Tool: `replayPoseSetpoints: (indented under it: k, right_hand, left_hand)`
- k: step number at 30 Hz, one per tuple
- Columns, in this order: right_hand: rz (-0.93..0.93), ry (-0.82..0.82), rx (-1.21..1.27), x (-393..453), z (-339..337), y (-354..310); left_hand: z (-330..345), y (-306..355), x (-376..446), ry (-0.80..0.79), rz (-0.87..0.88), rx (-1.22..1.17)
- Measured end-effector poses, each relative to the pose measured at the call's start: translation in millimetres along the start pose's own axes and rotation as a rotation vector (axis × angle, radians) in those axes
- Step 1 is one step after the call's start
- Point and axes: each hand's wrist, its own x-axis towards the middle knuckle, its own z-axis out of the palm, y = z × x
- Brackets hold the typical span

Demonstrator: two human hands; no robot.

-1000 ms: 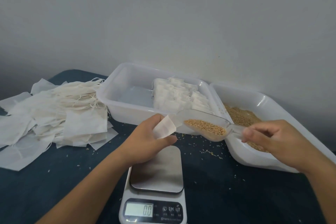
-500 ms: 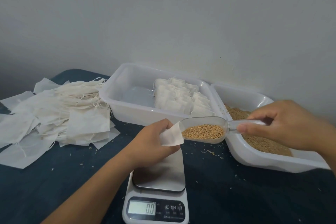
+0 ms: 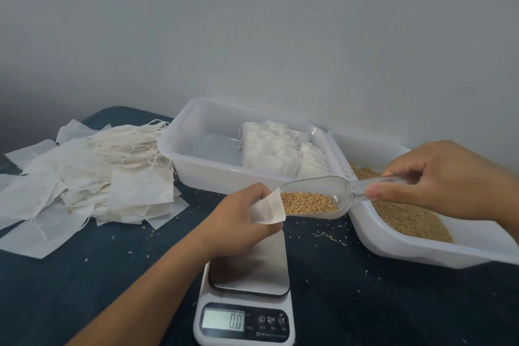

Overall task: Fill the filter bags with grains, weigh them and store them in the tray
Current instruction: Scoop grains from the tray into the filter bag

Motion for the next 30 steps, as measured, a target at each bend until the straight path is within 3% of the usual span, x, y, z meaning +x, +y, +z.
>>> replayPoseSetpoints:
  k: [17, 30]
  right_hand:
    - [0.0, 0.032, -0.055, -0.5, -8.8, -2.0]
    - [0.028, 0.02, 0.039, -4.4, -4.2, 1.0]
  left_hand:
    - [-1.4, 1.7, 1.9, -0.03, -0.019, -0.129]
    - [-0.9, 4.0, 0.2, -0.029, -0.051, -0.183]
